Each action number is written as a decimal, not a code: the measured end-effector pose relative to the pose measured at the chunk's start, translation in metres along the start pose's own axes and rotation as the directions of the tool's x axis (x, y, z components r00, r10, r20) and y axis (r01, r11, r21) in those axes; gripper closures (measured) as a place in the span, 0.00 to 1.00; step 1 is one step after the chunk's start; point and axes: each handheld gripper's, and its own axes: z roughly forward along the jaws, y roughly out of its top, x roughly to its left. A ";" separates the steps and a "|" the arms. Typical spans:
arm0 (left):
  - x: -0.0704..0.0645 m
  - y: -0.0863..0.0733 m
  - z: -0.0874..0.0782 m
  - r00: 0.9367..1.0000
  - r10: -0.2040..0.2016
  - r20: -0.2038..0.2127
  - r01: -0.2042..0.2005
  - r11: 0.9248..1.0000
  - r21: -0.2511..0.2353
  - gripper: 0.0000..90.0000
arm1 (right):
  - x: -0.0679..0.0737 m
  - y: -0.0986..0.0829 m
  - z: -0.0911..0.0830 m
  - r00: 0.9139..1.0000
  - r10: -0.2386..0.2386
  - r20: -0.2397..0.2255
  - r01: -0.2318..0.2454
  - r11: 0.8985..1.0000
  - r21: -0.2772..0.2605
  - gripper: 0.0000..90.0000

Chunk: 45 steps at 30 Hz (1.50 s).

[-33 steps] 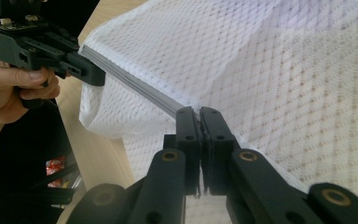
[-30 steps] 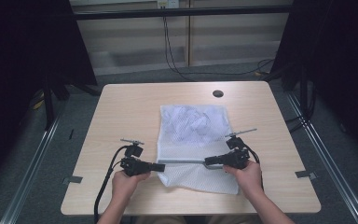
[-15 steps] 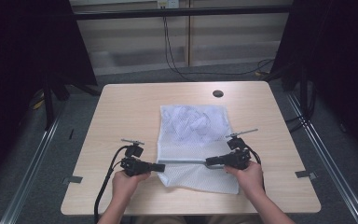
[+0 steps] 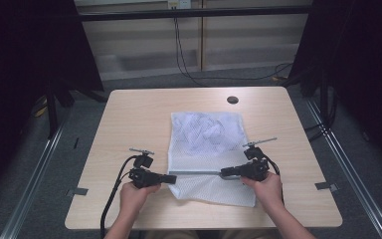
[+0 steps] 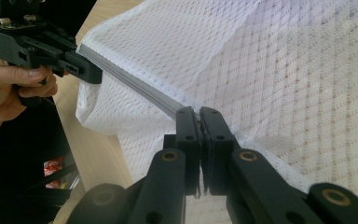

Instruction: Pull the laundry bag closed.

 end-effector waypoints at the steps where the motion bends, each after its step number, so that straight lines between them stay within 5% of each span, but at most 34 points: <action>1: 0.001 0.000 0.000 1.000 0.009 -0.008 -0.009 1.000 0.002 0.98 | 0.000 0.000 0.000 1.000 0.000 -0.001 0.000 1.000 0.000 0.96; 45: 0.001 0.000 -0.003 1.000 -0.002 -0.002 0.002 1.000 -0.011 0.98 | -0.011 -0.005 -0.019 1.000 0.016 0.023 -0.016 1.000 -0.009 0.96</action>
